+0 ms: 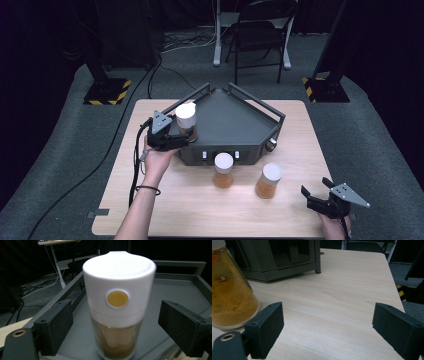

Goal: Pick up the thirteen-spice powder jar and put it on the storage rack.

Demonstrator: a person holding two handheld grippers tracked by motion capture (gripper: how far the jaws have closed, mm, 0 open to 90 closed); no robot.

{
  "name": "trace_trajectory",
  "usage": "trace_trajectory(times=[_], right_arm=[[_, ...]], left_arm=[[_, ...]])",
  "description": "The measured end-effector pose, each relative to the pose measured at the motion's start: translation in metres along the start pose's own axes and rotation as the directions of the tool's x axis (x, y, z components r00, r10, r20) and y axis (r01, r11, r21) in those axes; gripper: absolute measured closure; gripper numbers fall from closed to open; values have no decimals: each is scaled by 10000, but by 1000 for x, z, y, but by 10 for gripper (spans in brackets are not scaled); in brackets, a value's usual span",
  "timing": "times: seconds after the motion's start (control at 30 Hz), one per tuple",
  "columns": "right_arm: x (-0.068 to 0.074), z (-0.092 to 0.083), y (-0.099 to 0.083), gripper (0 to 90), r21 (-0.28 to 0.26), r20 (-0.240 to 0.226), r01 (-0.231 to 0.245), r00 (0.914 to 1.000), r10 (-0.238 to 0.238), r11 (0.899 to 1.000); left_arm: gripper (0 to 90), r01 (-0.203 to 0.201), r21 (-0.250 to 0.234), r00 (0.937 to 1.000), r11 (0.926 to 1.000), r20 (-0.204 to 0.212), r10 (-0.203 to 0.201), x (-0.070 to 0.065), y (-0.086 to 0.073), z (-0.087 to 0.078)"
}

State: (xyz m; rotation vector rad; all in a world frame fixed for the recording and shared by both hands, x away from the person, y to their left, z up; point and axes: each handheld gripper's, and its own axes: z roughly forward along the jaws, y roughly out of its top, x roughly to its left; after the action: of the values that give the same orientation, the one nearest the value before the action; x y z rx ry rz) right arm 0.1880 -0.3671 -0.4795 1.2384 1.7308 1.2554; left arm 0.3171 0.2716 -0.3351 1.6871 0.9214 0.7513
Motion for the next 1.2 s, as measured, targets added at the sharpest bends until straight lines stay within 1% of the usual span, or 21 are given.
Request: trace_trajectory(times=[0.33, 0.37, 0.53, 0.73, 0.8, 1.0, 1.13, 1.2], right_arm=[[0, 0, 0, 91, 11, 0, 15, 10000, -15, 10000], [0, 0, 0, 91, 19, 2, 22, 10000, -22, 10000], [0, 0, 0, 91, 13, 4, 26, 10000, -26, 10000], [0, 0, 0, 91, 16, 4, 22, 10000, -22, 10000], [0, 0, 0, 91, -20, 9, 25, 10000, -25, 10000], [1, 0, 0, 91, -7, 33, 81, 10000, -81, 10000], [1, 0, 0, 91, -15, 46, 78, 10000, -78, 10000], [1, 0, 0, 91, -17, 50, 86, 10000, -86, 10000]], left_arm=[[104, 118, -257, 9994, 9996, 322, -110, 10, -31, -31], [102, 94, -270, 9994, 9996, 347, -85, 10, -35, -33], [94, -303, -200, 9995, 9993, 96, 305, 4, -47, -45], [91, -386, -155, 9991, 9991, 140, 388, 2, -63, -56], [87, -519, -81, 9986, 9986, 127, 520, 1, -70, -61], [87, -492, 23, 9986, 9988, 217, 492, 1, -91, -74], [88, -314, 64, 9991, 9995, 271, 312, 0, -105, -80], [87, -265, 87, 9994, 9996, 231, 262, 0, -111, -83]])
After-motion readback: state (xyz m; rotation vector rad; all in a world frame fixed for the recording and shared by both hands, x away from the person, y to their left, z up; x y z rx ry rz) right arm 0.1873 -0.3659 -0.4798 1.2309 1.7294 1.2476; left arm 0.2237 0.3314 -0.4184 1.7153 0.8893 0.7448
